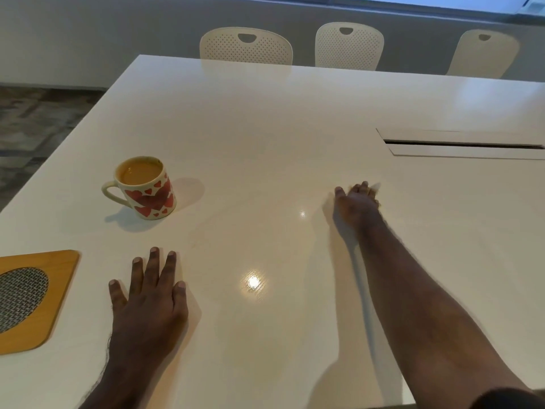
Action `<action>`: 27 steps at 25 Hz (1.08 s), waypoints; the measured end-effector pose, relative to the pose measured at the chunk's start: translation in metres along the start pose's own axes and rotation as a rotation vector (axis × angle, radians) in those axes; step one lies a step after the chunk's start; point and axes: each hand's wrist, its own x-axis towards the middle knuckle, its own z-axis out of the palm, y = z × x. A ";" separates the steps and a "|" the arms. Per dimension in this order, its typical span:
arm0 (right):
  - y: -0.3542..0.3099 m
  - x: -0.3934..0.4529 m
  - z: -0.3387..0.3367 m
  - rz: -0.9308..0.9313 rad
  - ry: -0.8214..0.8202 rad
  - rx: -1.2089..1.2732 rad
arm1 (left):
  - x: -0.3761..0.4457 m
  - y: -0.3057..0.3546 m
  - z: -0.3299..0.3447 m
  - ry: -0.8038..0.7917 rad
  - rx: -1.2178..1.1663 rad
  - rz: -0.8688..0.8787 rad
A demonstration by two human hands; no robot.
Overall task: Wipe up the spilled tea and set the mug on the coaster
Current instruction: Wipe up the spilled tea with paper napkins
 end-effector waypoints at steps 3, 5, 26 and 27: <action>-0.030 -0.004 0.020 -0.285 -0.078 -0.143 | 0.001 0.002 -0.001 -0.006 -0.014 0.001; -0.043 0.003 0.022 -0.387 -0.103 -0.181 | 0.000 0.002 -0.003 -0.006 -0.024 0.008; -0.026 -0.138 0.059 -1.127 -0.177 -0.302 | -0.005 -0.006 -0.006 0.069 -0.098 -0.017; -0.015 -0.101 0.046 -0.956 -0.146 -0.314 | -0.005 -0.005 -0.005 0.069 -0.086 -0.024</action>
